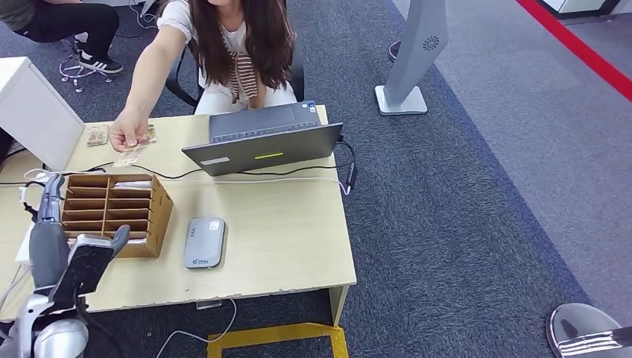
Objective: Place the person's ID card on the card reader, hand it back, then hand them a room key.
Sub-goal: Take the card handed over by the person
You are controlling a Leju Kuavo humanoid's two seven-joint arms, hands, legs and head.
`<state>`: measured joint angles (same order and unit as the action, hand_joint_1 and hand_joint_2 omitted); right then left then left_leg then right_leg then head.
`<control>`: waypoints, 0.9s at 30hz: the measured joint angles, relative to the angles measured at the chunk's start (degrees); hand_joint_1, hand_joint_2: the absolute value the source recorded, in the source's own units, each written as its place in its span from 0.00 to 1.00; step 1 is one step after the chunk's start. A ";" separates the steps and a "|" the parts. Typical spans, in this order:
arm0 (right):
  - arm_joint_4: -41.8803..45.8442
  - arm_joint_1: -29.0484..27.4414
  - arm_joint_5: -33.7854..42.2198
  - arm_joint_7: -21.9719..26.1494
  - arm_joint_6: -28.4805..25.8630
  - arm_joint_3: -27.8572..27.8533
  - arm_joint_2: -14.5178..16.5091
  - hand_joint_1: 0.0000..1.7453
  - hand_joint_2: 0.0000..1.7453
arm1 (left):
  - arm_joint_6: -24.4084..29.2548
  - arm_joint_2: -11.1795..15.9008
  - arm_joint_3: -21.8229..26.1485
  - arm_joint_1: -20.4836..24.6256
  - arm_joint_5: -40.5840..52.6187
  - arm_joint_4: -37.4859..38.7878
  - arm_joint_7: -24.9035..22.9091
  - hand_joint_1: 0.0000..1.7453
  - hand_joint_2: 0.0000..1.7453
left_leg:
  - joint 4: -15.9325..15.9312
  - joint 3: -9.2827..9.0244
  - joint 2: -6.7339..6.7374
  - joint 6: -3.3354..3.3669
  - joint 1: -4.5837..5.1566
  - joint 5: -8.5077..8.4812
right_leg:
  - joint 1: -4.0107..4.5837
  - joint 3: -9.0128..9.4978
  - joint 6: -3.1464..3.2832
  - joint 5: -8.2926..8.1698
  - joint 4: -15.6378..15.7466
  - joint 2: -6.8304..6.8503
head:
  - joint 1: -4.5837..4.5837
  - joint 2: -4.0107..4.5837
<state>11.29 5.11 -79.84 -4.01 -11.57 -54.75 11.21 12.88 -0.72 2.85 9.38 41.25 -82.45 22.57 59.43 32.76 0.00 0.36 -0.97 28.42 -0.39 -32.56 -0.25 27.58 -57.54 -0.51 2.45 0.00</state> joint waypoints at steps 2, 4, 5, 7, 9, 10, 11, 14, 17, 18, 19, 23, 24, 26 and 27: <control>-0.01 0.12 -0.23 -0.07 0.28 0.22 0.00 0.00 1.00 | 0.84 0.29 -0.62 2.32 1.95 2.57 -1.22 0.00 1.00 | 0.00 0.00 0.00 0.00 0.00 0.00 | 0.00 0.00 0.00 0.00 0.00 0.00 | 0.01 0.00; -0.01 0.27 -0.54 -0.16 0.45 0.41 -0.01 0.00 1.00 | 1.64 0.54 -1.26 4.64 3.92 5.23 -2.44 0.00 1.00 | 0.01 0.00 0.00 0.00 0.00 0.00 | 0.00 0.00 0.00 0.00 0.00 0.00 | 0.01 0.00; -0.01 0.35 -0.68 -0.19 0.58 0.54 -0.02 0.00 1.00 | 2.07 0.66 -1.61 5.85 5.01 6.67 -3.10 0.00 1.00 | 0.01 0.00 0.00 0.01 0.00 -0.01 | 0.00 0.00 0.00 -0.01 0.00 0.00 | 0.00 0.00; -0.01 0.51 -0.92 -0.26 0.84 0.80 -0.02 0.00 1.00 | 2.90 0.91 -2.23 8.32 7.17 9.44 -4.44 0.00 1.00 | 0.02 0.01 0.00 0.01 0.00 -0.02 | 0.00 0.00 -0.01 -0.01 -0.01 0.00 | 0.01 0.00; -0.01 0.61 -1.16 -0.43 1.16 1.04 -0.02 0.00 1.00 | 3.63 1.09 -2.65 10.32 9.29 11.52 -5.77 0.00 1.00 | 0.02 0.01 0.01 0.01 0.00 -0.02 | 0.00 0.00 -0.01 -0.02 -0.02 -0.01 | 0.00 0.00; -0.01 0.64 -1.29 -0.51 1.29 1.14 -0.02 0.00 1.00 | 4.04 1.11 -2.79 11.31 10.43 12.39 -6.46 0.00 1.00 | 0.03 0.01 0.01 0.01 0.00 -0.03 | 0.00 0.00 -0.02 -0.03 -0.02 -0.01 | 0.00 0.00; -0.01 0.65 -1.47 -0.55 1.39 1.25 -0.02 0.00 1.00 | 4.43 1.11 -2.94 12.38 11.57 13.36 -7.16 0.00 1.00 | 0.03 0.02 0.00 0.02 0.00 -0.03 | 0.00 -0.01 -0.02 -0.02 -0.02 -0.01 | 0.02 0.00; -0.01 0.87 -1.87 -0.61 1.52 1.57 -0.02 0.00 1.00 | 5.55 1.39 -3.62 16.21 14.75 17.19 -9.19 0.00 1.00 | 0.04 0.04 -0.01 0.04 0.00 -0.05 | 0.00 -0.01 -0.01 -0.03 -0.02 0.01 | 0.04 0.00; -0.01 1.06 -2.20 -0.79 1.91 1.77 -0.02 0.00 1.00 | 6.71 1.67 -4.27 19.71 17.92 20.75 -11.26 0.00 1.00 | 0.04 0.03 0.00 0.04 0.00 -0.06 | 0.00 -0.01 0.00 -0.04 -0.03 0.00 | 0.03 0.00; -0.01 1.09 -2.32 -0.87 2.09 1.83 -0.02 0.00 1.00 | 7.11 1.74 -4.44 20.81 18.96 21.91 -11.96 0.00 1.00 | 0.04 0.03 0.00 0.04 0.00 -0.06 | 0.00 -0.01 0.00 -0.05 -0.03 0.00 | 0.03 0.00; -0.01 1.13 -2.46 -0.92 2.26 1.95 -0.02 0.00 1.00 | 7.49 1.84 -4.65 21.92 19.97 23.17 -12.65 0.00 1.00 | 0.04 0.03 0.00 0.04 0.00 -0.06 | 0.00 -0.01 0.00 -0.05 -0.03 0.00 | 0.02 0.00; -0.01 1.40 -2.95 -1.17 2.59 2.58 -0.02 0.00 1.00 | 9.02 2.40 -5.71 26.46 24.01 28.45 -15.24 0.00 1.00 | 0.05 0.03 0.00 0.04 0.00 -0.07 | 0.00 -0.01 -0.01 -0.06 -0.04 0.00 | 0.03 0.00; -0.01 1.48 -3.01 -1.25 2.68 2.74 -0.03 0.00 1.00 | 9.40 2.50 -5.97 27.58 25.01 29.74 -15.91 0.00 1.00 | 0.05 0.03 0.00 0.04 0.00 -0.07 | 0.00 -0.01 -0.01 -0.07 -0.04 0.00 | 0.03 0.00; -0.01 1.62 -3.23 -1.33 3.02 3.08 -0.04 0.00 1.00 | 10.03 2.76 -6.61 29.80 26.84 32.39 -17.13 0.00 1.00 | 0.05 0.04 0.00 0.04 0.00 -0.08 | 0.00 0.00 0.00 -0.08 -0.04 0.00 | 0.04 0.00; -0.01 1.69 -3.36 -1.39 3.18 3.19 -0.04 0.00 1.00 | 10.33 2.89 -6.87 30.59 27.62 33.40 -17.67 0.00 1.00 | 0.05 0.03 0.01 0.03 0.01 -0.08 | -0.01 0.00 0.00 -0.08 -0.05 -0.02 | 0.03 0.00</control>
<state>11.28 6.79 -83.20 -5.40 -8.39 -51.56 11.17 23.21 2.17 -4.02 39.97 68.86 -49.05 4.90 59.47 32.79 0.01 0.40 -0.96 28.34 -0.40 -32.56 -0.25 27.50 -57.58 -0.53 2.48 0.00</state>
